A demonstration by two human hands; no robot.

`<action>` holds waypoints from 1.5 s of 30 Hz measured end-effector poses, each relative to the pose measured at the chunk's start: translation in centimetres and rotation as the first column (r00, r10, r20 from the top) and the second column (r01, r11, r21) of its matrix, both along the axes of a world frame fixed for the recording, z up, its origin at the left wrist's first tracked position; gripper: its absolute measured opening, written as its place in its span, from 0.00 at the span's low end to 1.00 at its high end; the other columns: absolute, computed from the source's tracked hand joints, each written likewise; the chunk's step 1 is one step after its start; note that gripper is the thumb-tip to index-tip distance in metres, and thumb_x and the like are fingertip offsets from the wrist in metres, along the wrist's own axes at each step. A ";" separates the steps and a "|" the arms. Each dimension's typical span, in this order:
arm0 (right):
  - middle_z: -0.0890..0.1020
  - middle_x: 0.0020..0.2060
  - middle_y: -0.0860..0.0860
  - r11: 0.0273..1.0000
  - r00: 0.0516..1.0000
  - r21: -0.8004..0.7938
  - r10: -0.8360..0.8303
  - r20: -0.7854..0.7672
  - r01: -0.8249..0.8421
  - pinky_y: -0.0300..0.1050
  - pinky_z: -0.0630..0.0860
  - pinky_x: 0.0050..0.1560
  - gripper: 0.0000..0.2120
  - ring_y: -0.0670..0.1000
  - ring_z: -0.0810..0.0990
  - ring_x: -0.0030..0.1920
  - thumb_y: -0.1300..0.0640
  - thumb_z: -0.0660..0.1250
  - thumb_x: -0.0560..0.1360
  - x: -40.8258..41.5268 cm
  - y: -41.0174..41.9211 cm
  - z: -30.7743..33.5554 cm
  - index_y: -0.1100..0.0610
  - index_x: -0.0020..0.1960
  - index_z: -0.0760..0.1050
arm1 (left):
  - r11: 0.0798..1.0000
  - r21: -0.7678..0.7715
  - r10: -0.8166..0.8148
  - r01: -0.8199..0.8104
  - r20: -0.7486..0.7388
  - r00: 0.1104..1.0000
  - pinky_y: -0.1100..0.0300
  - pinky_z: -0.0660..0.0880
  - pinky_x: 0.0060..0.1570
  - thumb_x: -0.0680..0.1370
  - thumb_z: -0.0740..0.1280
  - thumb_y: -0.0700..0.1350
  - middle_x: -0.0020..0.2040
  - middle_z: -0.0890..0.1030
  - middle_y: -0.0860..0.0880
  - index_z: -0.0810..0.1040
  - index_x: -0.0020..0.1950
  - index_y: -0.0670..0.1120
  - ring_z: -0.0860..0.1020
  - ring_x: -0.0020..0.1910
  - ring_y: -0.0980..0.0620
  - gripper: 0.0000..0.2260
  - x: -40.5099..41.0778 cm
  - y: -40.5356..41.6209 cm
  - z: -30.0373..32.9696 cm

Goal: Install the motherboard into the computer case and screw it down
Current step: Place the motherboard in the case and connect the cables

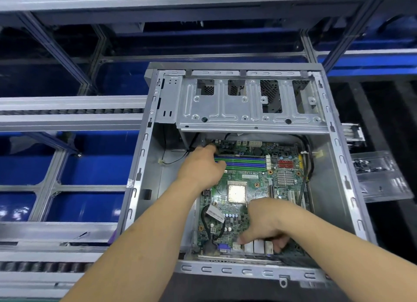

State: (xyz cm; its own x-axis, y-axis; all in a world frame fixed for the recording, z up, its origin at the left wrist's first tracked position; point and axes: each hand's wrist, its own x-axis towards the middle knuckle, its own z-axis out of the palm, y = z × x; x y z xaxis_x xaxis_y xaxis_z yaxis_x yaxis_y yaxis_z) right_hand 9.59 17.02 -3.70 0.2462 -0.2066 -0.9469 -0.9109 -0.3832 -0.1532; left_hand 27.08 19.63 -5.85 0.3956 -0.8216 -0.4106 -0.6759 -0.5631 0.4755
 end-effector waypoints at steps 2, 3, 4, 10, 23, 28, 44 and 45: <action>0.70 0.38 0.53 0.999 0.999 0.012 0.042 -0.010 -0.042 0.41 0.77 0.24 0.26 0.53 0.78 0.25 0.42 0.75 0.75 0.1 0.4 0.0 0.60 0.39 0.66 | 1.000 -0.006 0.019 -0.019 -0.007 1.000 0.58 0.69 0.46 0.78 0.63 0.50 0.61 0.76 0.45 0.74 0.65 0.48 0.76 0.52 0.46 0.16 0.0 0.1 0.1; 0.71 0.38 0.53 0.997 0.997 0.011 0.073 -0.013 -0.073 0.41 0.77 0.24 0.24 0.53 0.77 0.24 0.42 0.73 0.76 0.2 0.5 0.0 0.60 0.39 0.67 | 1.000 -0.007 0.027 -0.028 -0.009 1.000 0.59 0.68 0.44 0.77 0.63 0.50 0.59 0.76 0.46 0.75 0.63 0.49 0.76 0.48 0.47 0.15 0.1 0.1 0.1; 0.73 0.38 0.54 0.995 0.995 0.005 0.098 -0.015 -0.098 0.41 0.77 0.24 0.23 0.52 0.76 0.23 0.43 0.72 0.77 0.2 0.6 0.0 0.60 0.39 0.69 | 1.000 -0.004 0.029 -0.029 -0.007 1.000 0.59 0.68 0.43 0.77 0.63 0.51 0.59 0.76 0.46 0.75 0.62 0.49 0.75 0.47 0.48 0.15 0.1 0.1 0.1; 0.72 0.40 0.55 0.997 0.997 0.001 0.075 -0.015 -0.075 0.40 0.76 0.22 0.21 0.53 0.80 0.22 0.44 0.66 0.79 0.4 0.2 0.1 0.60 0.39 0.68 | 1.000 0.014 0.013 -0.013 0.013 1.000 0.59 0.67 0.46 0.78 0.63 0.52 0.63 0.74 0.46 0.73 0.66 0.49 0.74 0.53 0.47 0.17 -0.2 0.1 0.2; 0.76 0.52 0.56 0.656 0.953 -0.737 0.091 0.288 0.160 0.51 0.76 0.45 0.15 0.60 0.78 0.52 0.53 0.66 0.80 -1.1 -3.6 0.4 0.57 0.63 0.71 | 1.000 -0.006 0.026 -0.027 -0.011 1.000 0.59 0.67 0.45 0.78 0.62 0.50 0.60 0.77 0.45 0.75 0.65 0.48 0.74 0.49 0.48 0.16 -0.1 0.0 0.2; 0.69 0.65 0.59 0.626 0.965 -0.778 0.170 0.200 0.051 0.54 0.75 0.59 0.26 0.62 0.69 0.66 0.58 0.67 0.78 -0.5 -4.3 -0.5 0.57 0.74 0.63 | 1.000 0.002 0.020 -0.020 -0.004 1.000 0.58 0.68 0.40 0.78 0.62 0.47 0.55 0.78 0.44 0.74 0.66 0.49 0.75 0.43 0.47 0.16 -0.1 0.1 0.3; 0.81 0.54 0.50 0.712 0.761 -0.269 0.600 -0.247 -0.649 0.57 0.71 0.68 0.15 0.55 0.79 0.58 0.50 0.76 0.74 -2.3 -4.8 5.0 0.56 0.55 0.77 | 0.999 0.037 -0.029 0.027 0.046 0.999 0.54 0.74 0.52 0.78 0.62 0.49 0.66 0.71 0.44 0.70 0.70 0.50 0.75 0.59 0.45 0.20 -0.3 0.1 0.6; 0.80 0.58 0.50 0.689 0.714 -0.206 0.627 -0.311 -0.695 0.61 0.63 0.74 0.22 0.55 0.77 0.63 0.47 0.76 0.74 -2.4 -4.6 5.0 0.57 0.62 0.77 | 0.999 0.041 -0.033 0.031 0.046 0.998 0.53 0.75 0.52 0.78 0.62 0.50 0.66 0.71 0.44 0.70 0.70 0.50 0.75 0.59 0.44 0.20 -0.3 0.1 0.6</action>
State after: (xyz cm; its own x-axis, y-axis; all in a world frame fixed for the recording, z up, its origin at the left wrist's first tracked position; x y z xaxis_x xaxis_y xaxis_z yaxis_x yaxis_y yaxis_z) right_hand 7.19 12.43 1.26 0.2389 -0.3316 -0.9127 -0.3975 -0.8909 0.2197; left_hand 26.80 19.69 -5.26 0.3892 -0.8170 -0.4255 -0.7146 -0.5592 0.4202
